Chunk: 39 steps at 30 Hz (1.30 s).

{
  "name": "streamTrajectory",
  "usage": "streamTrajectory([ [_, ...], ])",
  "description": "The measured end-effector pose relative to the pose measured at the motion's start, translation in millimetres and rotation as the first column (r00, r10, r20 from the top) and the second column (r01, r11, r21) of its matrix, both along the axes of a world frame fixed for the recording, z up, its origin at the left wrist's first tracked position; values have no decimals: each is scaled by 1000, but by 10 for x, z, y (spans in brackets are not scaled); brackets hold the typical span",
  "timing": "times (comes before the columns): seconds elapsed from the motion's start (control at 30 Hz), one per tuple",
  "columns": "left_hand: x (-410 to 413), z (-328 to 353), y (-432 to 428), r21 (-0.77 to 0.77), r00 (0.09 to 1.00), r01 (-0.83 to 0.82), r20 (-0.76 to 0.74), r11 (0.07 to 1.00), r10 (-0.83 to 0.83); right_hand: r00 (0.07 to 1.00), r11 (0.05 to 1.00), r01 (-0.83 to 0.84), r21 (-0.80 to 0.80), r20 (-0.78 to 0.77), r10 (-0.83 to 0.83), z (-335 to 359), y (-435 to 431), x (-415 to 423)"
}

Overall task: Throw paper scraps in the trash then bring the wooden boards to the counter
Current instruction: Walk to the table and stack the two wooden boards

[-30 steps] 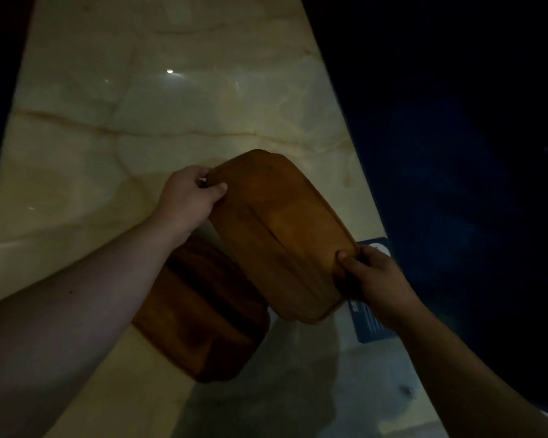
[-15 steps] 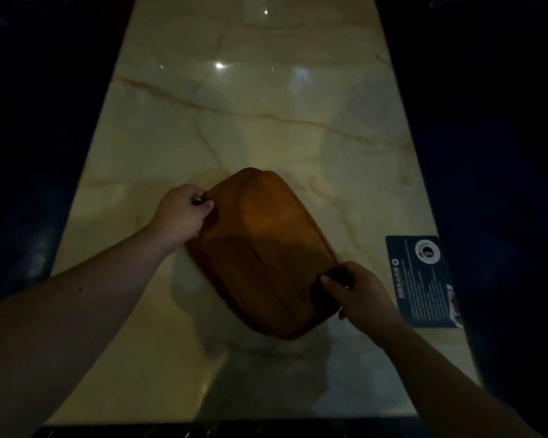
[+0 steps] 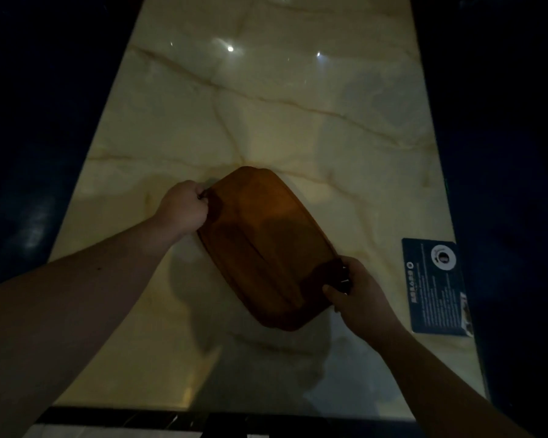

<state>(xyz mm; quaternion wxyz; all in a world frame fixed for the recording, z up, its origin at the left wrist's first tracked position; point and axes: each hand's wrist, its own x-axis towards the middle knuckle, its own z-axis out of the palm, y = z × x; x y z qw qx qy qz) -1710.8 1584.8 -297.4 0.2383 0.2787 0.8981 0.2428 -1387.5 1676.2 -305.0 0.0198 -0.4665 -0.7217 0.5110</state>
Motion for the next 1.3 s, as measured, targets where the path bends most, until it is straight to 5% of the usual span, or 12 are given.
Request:
streamTrajectory([
  [0.37, -53, -96, -16, 23, 1000, 8, -7, 1000, -8, 989, 983, -135, 123, 72, 127, 39, -1, 35],
  [0.83, -69, -114, 25, -105, 993, 67, -90, 992, -77, 962, 972, -223, 74, 179, 207, 45, 66, 23],
  [1.0, -77, -121, 107, -92, 987, 112, -101, 989, -121, 975, 1000, -13, 10, 221, 10, 50, -68, 51],
  [1.17, -15, -132, 212, -206, 947, 262, -131, 943, -292, 956, 837, 292, -463, 160, -245, 47, -271, 51],
  [1.3, -8, -120, 46, -232, 963, 207, -122, 950, -240, 945, 842, 327, -430, 160, -285, 48, -317, -16],
])
